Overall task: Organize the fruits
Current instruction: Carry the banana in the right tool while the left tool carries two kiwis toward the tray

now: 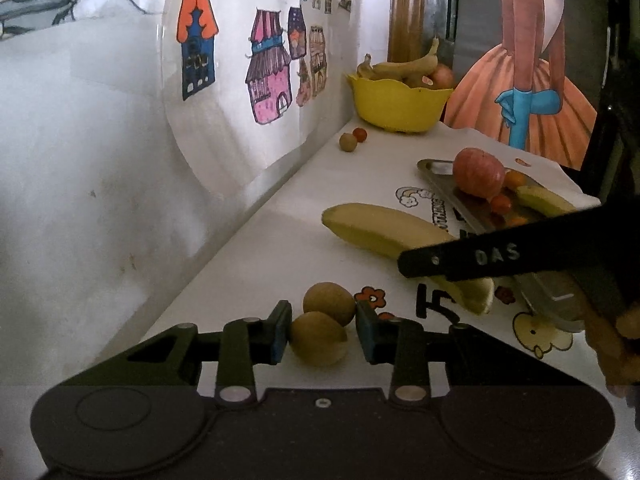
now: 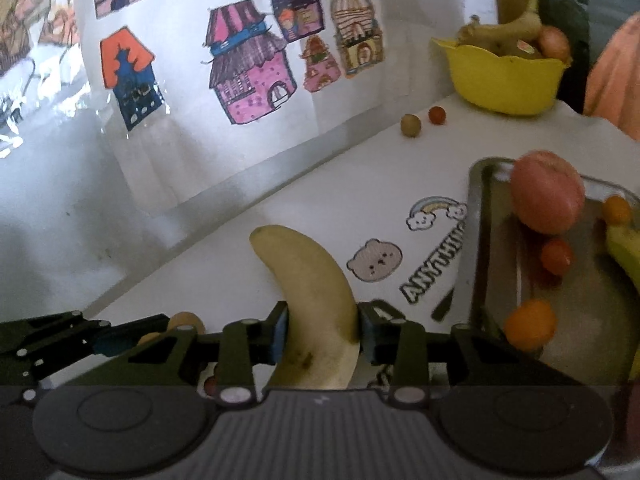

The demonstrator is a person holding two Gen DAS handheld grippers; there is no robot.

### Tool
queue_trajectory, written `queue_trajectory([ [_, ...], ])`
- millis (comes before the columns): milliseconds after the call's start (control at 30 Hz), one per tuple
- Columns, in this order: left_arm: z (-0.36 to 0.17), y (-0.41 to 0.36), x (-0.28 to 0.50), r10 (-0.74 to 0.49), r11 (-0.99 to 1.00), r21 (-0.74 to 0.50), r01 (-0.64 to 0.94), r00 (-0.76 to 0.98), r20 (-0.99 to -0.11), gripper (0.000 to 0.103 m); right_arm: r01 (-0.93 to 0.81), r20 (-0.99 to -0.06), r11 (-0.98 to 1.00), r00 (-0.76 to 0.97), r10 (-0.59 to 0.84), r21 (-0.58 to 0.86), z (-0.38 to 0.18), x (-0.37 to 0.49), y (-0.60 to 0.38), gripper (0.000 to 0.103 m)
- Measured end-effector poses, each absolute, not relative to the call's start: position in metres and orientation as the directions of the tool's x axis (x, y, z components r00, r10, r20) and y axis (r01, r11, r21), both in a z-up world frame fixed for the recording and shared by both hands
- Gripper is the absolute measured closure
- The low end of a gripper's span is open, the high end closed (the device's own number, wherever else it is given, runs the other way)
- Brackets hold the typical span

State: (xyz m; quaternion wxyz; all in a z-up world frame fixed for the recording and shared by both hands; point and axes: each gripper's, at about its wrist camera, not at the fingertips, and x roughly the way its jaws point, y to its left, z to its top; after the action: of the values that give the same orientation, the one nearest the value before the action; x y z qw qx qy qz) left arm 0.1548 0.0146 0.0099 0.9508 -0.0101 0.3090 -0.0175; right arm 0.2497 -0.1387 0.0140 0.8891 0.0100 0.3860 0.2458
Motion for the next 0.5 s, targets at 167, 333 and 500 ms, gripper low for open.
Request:
queue_trajectory([
  [167,0.016,0.011,0.154,-0.037,0.999,-0.028,0.026,0.821,-0.570,0.066,-0.399,-0.651,0.877,0.596,0.470,0.268,0.019,0.235,-0.156,0.062],
  [333,0.025,0.002,0.158,-0.049,0.999,-0.039,0.033,0.836,-0.546,0.066,-0.366,-0.610,0.881,0.636,0.473,0.301,0.027,0.216,-0.176,0.062],
  [500,0.034,-0.015,0.169,-0.081,0.997,-0.056,0.061,0.852,-0.517,0.066,-0.316,-0.563,0.888,0.689,0.457,0.334,0.039,0.200,-0.206,0.062],
])
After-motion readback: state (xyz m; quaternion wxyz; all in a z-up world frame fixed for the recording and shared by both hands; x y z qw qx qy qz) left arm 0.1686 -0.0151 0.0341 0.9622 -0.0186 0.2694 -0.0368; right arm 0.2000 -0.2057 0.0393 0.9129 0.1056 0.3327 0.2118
